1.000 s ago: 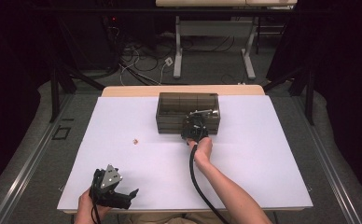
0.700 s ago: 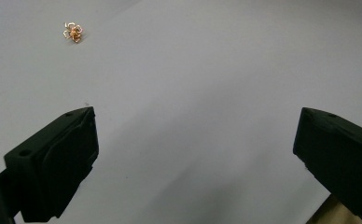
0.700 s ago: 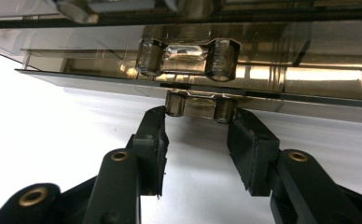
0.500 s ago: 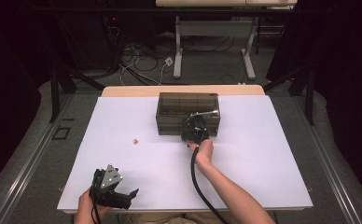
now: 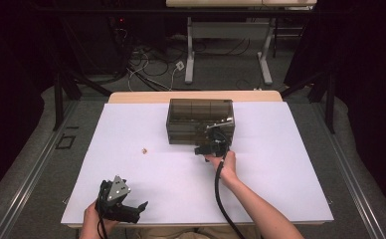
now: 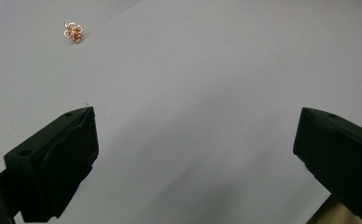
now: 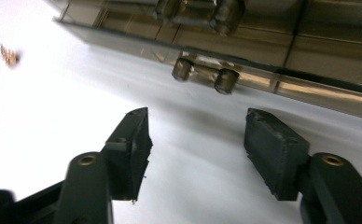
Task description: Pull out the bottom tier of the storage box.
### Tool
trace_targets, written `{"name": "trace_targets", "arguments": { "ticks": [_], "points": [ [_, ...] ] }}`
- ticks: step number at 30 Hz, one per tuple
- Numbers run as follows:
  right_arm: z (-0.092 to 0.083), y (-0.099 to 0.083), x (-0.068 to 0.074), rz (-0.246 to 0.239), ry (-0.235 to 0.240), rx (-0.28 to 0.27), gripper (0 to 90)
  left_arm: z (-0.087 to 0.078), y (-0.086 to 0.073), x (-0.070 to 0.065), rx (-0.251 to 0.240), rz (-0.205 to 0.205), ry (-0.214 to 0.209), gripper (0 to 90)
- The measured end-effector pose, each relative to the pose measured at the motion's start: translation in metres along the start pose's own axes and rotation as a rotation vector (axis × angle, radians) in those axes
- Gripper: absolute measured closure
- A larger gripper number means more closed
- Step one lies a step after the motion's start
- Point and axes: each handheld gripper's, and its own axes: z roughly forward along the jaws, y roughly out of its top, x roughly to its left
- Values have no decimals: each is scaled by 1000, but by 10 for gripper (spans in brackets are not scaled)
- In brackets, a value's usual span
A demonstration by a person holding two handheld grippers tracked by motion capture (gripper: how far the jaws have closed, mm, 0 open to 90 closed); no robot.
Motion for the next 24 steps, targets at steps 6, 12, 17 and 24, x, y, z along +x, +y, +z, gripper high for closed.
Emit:
{"name": "trace_targets", "arguments": {
  "ticks": [6, 12, 17, 24],
  "points": [
    [-8, -9, -12, -72, 44, -21, 367, 0, 0, 0, 2, -1, 0, 0],
    [-14, -18, -20, -129, 72, -18, 346, 1, 0, 0, 2, 0, 0, 0],
    [-20, -25, -25, -165, 89, -18, 328, 2, 0, -1, -4, -2, 2, 1],
    [-31, -34, -33, -239, 97, -18, 303, 2, 0, -1, -3, -1, 3, 0]
  ]
}}
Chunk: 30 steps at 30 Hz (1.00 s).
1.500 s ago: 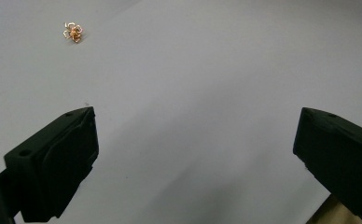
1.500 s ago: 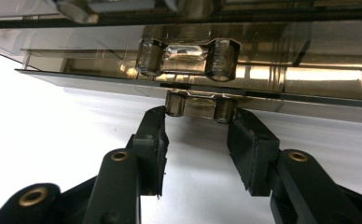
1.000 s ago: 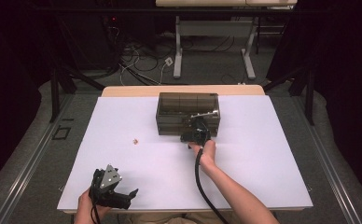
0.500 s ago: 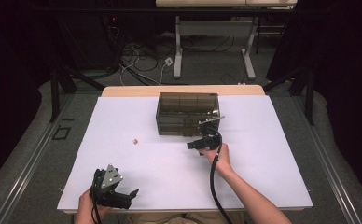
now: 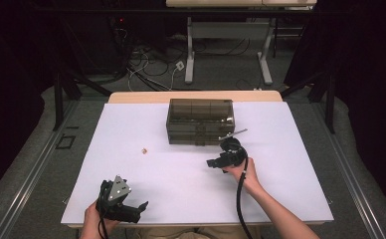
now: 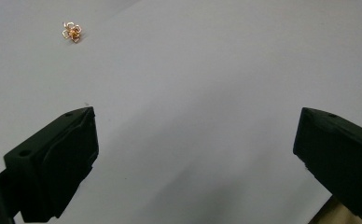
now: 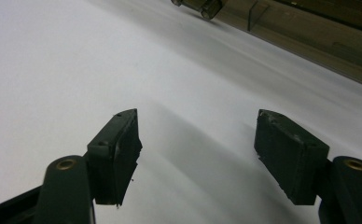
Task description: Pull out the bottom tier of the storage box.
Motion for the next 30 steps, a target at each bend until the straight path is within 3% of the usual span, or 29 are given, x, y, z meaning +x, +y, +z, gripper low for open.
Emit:
{"name": "trace_targets", "arguments": {
  "ticks": [2, 3, 4, 9, 12, 14, 16, 17, 23, 24, 25, 27, 30],
  "points": [
    [-4, -2, -1, -25, -4, 41, 299, 0, 0, 0, 0, 1, 0, 0],
    [-6, -3, -1, -25, 0, 38, 296, 0, 0, 0, 1, 1, 0, 0],
    [-4, -5, -2, -37, 9, -6, 289, 0, 0, 0, 5, 2, -3, 0],
    [-14, -9, -3, -80, 10, 62, 278, 0, 0, 0, 6, 2, -4, 0],
    [-16, -11, -7, -108, 7, 48, 276, 0, 0, 1, 9, 3, -8, 0],
    [-17, -13, -8, -111, 40, 47, 258, 0, 0, 1, 8, 2, -9, 0],
    [-18, -13, -9, -133, 38, 48, 254, 0, 0, 0, -1, 2, -8, 0],
    [-18, -13, -9, -159, 42, 39, 244, 0, 0, 0, -2, 2, -9, 0],
    [-18, -11, -11, -203, 75, 77, 149, 0, 0, 1, 4, 2, -13, 0],
    [-15, -12, -11, -212, 70, 49, 138, 0, 0, 1, 3, 3, -13, 0],
    [-17, -11, -11, -219, 64, 88, 126, 0, 0, 1, 3, 5, -11, 0],
    [-17, -10, -13, -252, 66, 87, 85, 0, 0, 1, 3, 6, -12, 0],
    [-17, -10, -14, -240, 79, 82, 21, 0, 0, 1, 3, 4, -13, 0]
  ]
}}
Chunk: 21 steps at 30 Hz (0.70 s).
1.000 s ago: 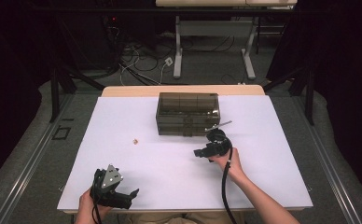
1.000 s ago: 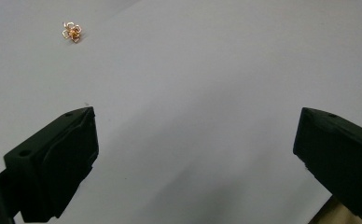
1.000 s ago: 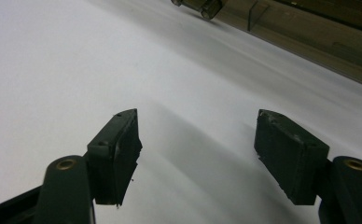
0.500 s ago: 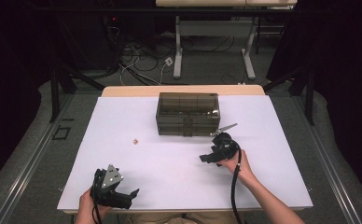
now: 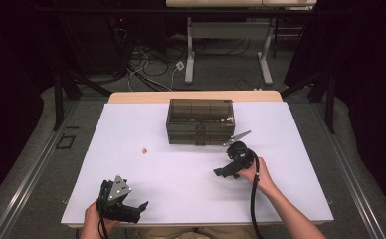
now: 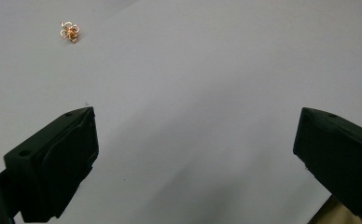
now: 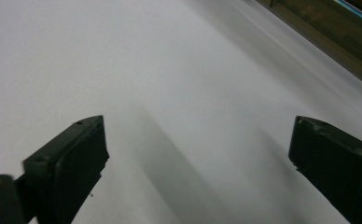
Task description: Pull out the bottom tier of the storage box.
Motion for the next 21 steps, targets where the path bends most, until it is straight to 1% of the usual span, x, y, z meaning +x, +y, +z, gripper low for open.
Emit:
{"name": "trace_targets", "arguments": {
  "ticks": [2, 3, 4, 6, 7, 9, 10, 11, 12, 13, 14, 15, 17, 18, 20, 21],
  "points": [
    [-1, 0, -2, -24, -1, 12, 0, 0, 0, 0, 2, -3, -4, 0],
    [-2, 0, -2, -23, -9, 16, 0, 0, 0, 0, -1, 1, 0, 0],
    [-3, -1, -3, -29, -3, 2, 0, 0, 0, 0, -1, 1, 0, 0],
    [-4, -2, -5, -31, -14, -21, 0, 0, 0, 0, -1, 1, 0, 0],
    [-5, -2, -5, -39, -14, -31, 0, 0, 0, 0, -2, 0, -1, 0],
    [-4, -2, -6, -41, -32, -27, 0, 0, 0, 0, -1, 0, -3, 0],
    [-3, -2, -7, -59, -30, -46, 0, 0, 0, 0, -1, 0, -3, 0],
    [-4, -1, -8, -59, -29, -19, 0, 0, 0, 0, -1, 1, -3, 0],
    [-4, -1, -8, -53, -30, -15, 0, 0, 0, 0, -1, 1, -2, 0],
    [-4, 0, -8, -57, -28, -20, 0, 0, 0, 0, -1, 1, -2, 0],
    [-5, 1, -8, -46, -4, -20, 0, 0, 0, 0, 0, 1, -2, 0],
    [-5, 2, -8, -30, 5, -28, 0, 0, 0, 0, 0, 1, -2, 0],
    [-5, 3, -9, -64, 23, -42, 0, 0, 0, 0, 0, 1, -2, 0],
    [-6, 3, -9, -64, 27, -36, 0, 0, 0, 0, -1, -1, -6, 0],
    [-6, 4, -9, -79, 36, -52, 0, 0, 0, 0, 1, -1, -6, 0],
    [-6, 4, -9, -77, 34, -51, 0, 0, 0, 0, 1, -1, -7, 0]
  ]
}}
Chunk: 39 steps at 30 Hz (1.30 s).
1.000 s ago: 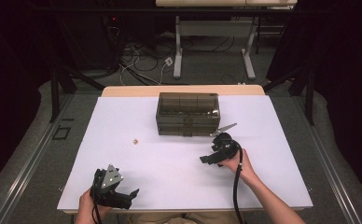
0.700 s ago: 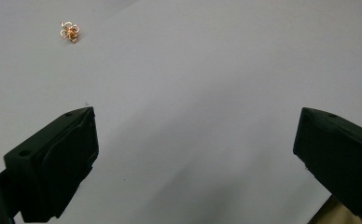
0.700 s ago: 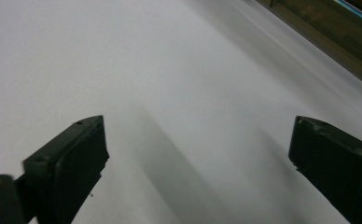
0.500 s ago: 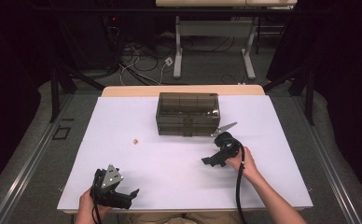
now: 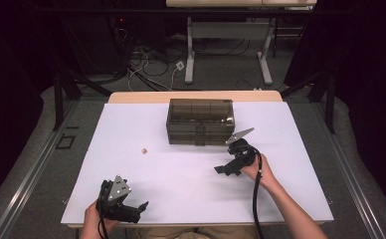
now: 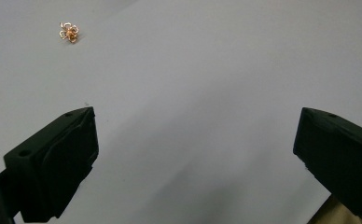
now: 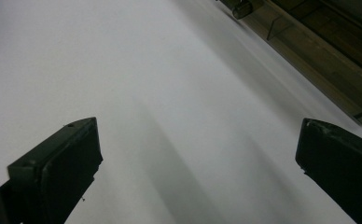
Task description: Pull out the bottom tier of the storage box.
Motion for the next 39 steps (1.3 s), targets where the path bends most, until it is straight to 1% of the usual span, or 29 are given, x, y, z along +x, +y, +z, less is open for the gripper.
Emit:
{"name": "trace_targets", "arguments": {
  "ticks": [1, 2, 4, 5, 7, 9, 11, 12, 14, 15, 17, 18, 19, 20, 22, 23, 24, 25, 26, 27, 28, 29, 31, 32, 33, 34, 37, 38, 39],
  "points": [
    [0, 0, -1, -6, -9, -7, 0, 0, 0, 0, 0, 0, 0, 0],
    [0, 0, -1, -5, 5, -14, 0, 0, 0, 0, 1, 0, 1, 0],
    [-1, 1, -2, -8, -12, -11, 0, 0, 0, 0, 0, 1, 2, 0],
    [-1, 1, -2, 3, -14, -8, 0, 0, 0, -1, -1, 0, 9, 0],
    [-1, 2, -4, -19, -39, -16, 12, 0, 0, -1, -4, 0, 11, 0],
    [-1, 3, -4, -18, -41, -19, 54, 0, 0, -1, -5, 1, 12, 0],
    [-1, 3, -5, -30, -52, -52, 85, 1, 0, -1, -3, 1, 13, 0],
    [-2, 4, -5, -29, -51, -38, 95, 1, 0, -1, -3, 0, 13, 0],
    [-3, 6, -5, -42, -64, -48, 152, 1, 0, -1, -3, 1, 15, 0],
    [-3, 7, -4, -41, -71, -53, 151, 0, 0, -1, -1, 3, 9, 0],
    [-2, 8, -4, -56, -92, -51, 167, 0, 0, -1, 0, 4, 10, 0],
    [-1, 8, -4, -70, -98, -62, 203, 1, 0, -1, -3, 1, 15, 0],
    [-3, 9, -4, -73, -114, -58, 226, 0, 0, -1, 3, 3, 12, 0],
    [-3, 9, -4, -86, -120, -70, 247, 1, 0, -1, -4, 1, 10, 0],
    [-3, 10, -3, -112, -154, -90, 303, 1, 0, -2, -3, -2, 10, 0],
    [-3, 11, -3, -120, -159, -85, 321, 1, 0, -2, -3, -7, 8, 0],
    [-3, 11, -3, -134, -164, -99, 347, 1, 0, -2, -3, -2, 10, 0],
    [-2, 12, -2, -137, -178, -106, 362, 1, 0, -2, -10, -1, 8, 0],
    [-3, 14, -2, -145, -181, -104, 378, 1, 0, -1, -8, -1, 12, 0],
    [-2, 14, -2, -150, -193, -135, 394, 0, 0, -1, -1, 3, 15, 0],
    [-3, 15, -3, -150, -208, -125, 413, 0, 0, -1, -4, 1, 18, 0],
    [-3, 16, -4, -154, -221, -133, 425, 0, 0, -1, -2, 2, 18, 0],
    [-4, 17, -7, -158, -231, -135, 464, 0, 0, -1, 2, 4, 13, 0],
    [-4, 18, -8, -149, -243, -132, 472, 0, 0, -1, -6, 3, 17, 0],
    [-4, 18, -9, -153, -247, -129, 487, 0, 0, -1, 1, 3, 15, 0],
    [-3, 18, -9, -148, -251, -143, 500, 0, 0, -1, -1, 2, 17, 0],
    [-4, 18, -12, -154, -269, -140, 536, 1, 0, -1, 0, 1, 18, 0],
    [-2, 18, -13, -150, -275, -161, 541, 1, 0, -1, 0, 0, 17, 0],
    [-2, 19, -14, -149, -285, -164, 552, 1, 0, -1, -1, -1, 16, 0]
  ]
}}
